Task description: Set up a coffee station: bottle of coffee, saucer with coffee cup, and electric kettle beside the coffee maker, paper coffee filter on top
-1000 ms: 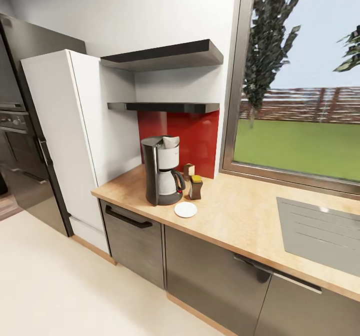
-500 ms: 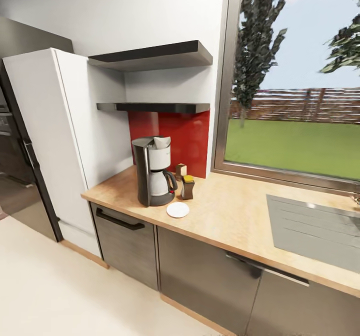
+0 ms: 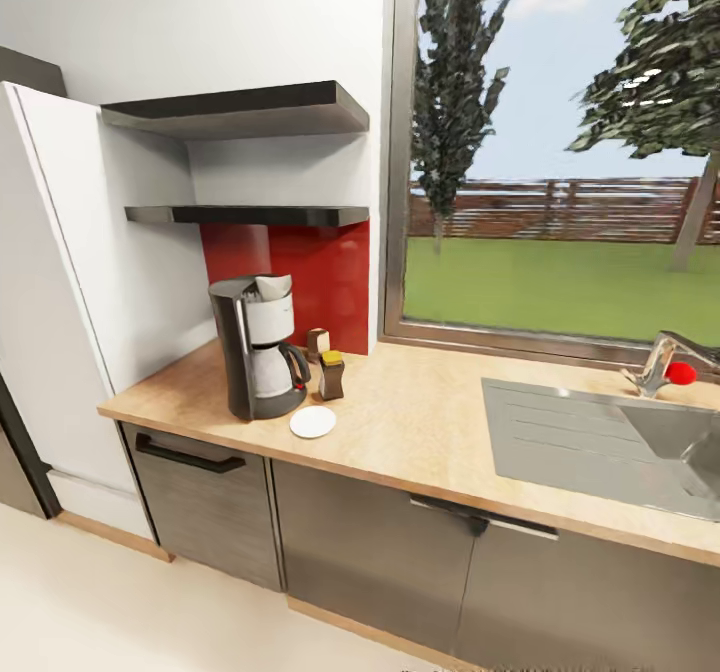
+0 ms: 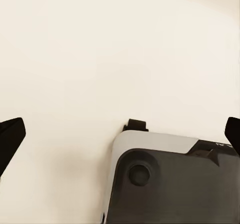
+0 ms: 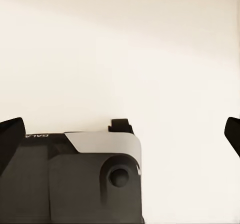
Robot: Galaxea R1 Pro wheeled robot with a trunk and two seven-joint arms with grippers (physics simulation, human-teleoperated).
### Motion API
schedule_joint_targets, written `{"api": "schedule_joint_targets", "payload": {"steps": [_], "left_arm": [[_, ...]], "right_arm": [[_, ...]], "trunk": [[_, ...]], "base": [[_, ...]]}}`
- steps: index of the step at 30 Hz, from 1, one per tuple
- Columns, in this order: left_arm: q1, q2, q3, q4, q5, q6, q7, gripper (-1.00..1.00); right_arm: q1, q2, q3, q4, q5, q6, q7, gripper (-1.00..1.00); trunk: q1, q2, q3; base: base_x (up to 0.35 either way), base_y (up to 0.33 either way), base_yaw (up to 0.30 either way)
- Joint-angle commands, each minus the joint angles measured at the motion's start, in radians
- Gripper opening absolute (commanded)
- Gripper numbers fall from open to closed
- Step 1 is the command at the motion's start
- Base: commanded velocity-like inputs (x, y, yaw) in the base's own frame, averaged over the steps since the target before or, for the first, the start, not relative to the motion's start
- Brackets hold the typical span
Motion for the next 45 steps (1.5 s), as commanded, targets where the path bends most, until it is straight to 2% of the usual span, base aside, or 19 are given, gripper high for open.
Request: {"api": "schedule_joint_targets", "payload": {"steps": [1,21,25,27,28,30,32,33,35,39,45], "left_arm": [[-0.001,0.002,0.006,0.002,0.006,-0.004,-0.002,1.00],[0.018,0.007,-0.005,0.034,-0.002,0.005,0.009,1.00],[0.034,0.009,-0.005,0.039,-0.002,0.011,0.009,1.00],[0.052,0.010,-0.005,0.044,-0.002,0.012,0.009,1.00],[0.075,0.012,-0.006,0.052,-0.004,0.011,0.009,1.00],[0.077,0.013,-0.007,0.053,-0.004,0.009,0.009,1.00],[0.078,0.012,-0.007,0.054,-0.004,0.007,0.008,1.00],[0.078,0.012,-0.007,0.053,-0.004,0.006,0.008,1.00],[0.078,0.011,-0.007,0.053,-0.004,0.005,0.008,1.00],[0.078,0.011,-0.007,0.052,-0.004,0.004,0.009,1.00],[0.078,0.011,-0.008,0.053,-0.004,0.006,0.009,1.00]], "right_arm": [[0.004,0.000,0.009,-0.002,-0.010,0.006,-0.004,1.00],[0.033,0.007,0.009,-0.001,-0.010,0.004,-0.004,1.00],[0.054,0.006,0.010,-0.001,-0.010,0.003,-0.004,1.00],[0.087,0.002,0.010,-0.001,-0.009,-0.005,-0.004,1.00],[0.155,-0.008,0.011,-0.001,-0.004,-0.077,-0.001,1.00],[0.176,-0.036,0.012,-0.001,-0.005,-0.088,0.020,1.00],[0.190,-0.067,0.012,-0.001,-0.005,-0.093,0.090,1.00],[0.195,-0.091,0.012,-0.001,-0.005,-0.095,0.155,1.00],[0.201,-0.116,0.012,-0.001,-0.006,-0.096,0.213,1.00],[0.205,-0.130,0.012,-0.001,-0.007,-0.104,0.245,1.00],[0.206,-0.126,0.013,-0.001,-0.006,-0.121,0.253,1.00]], "trunk": [[0.000,-0.001,-0.002],[0.000,-0.001,-0.002],[0.000,-0.001,-0.002],[0.000,-0.001,-0.002],[0.000,-0.001,-0.002],[0.000,-0.001,-0.003],[0.000,-0.001,-0.004],[0.000,-0.001,-0.004],[0.000,-0.001,-0.005],[0.000,-0.001,-0.007],[0.000,-0.001,-0.010]], "base": [[0.000,0.000,-0.300],[0.000,0.000,-0.300],[0.000,0.000,-0.300],[0.000,0.000,-0.300],[0.000,0.000,-0.300],[0.000,0.000,-0.298],[0.000,0.000,-0.295],[0.000,0.000,-0.292],[0.000,0.000,-0.291],[0.000,0.000,-0.287],[0.000,0.000,-0.275]]}}
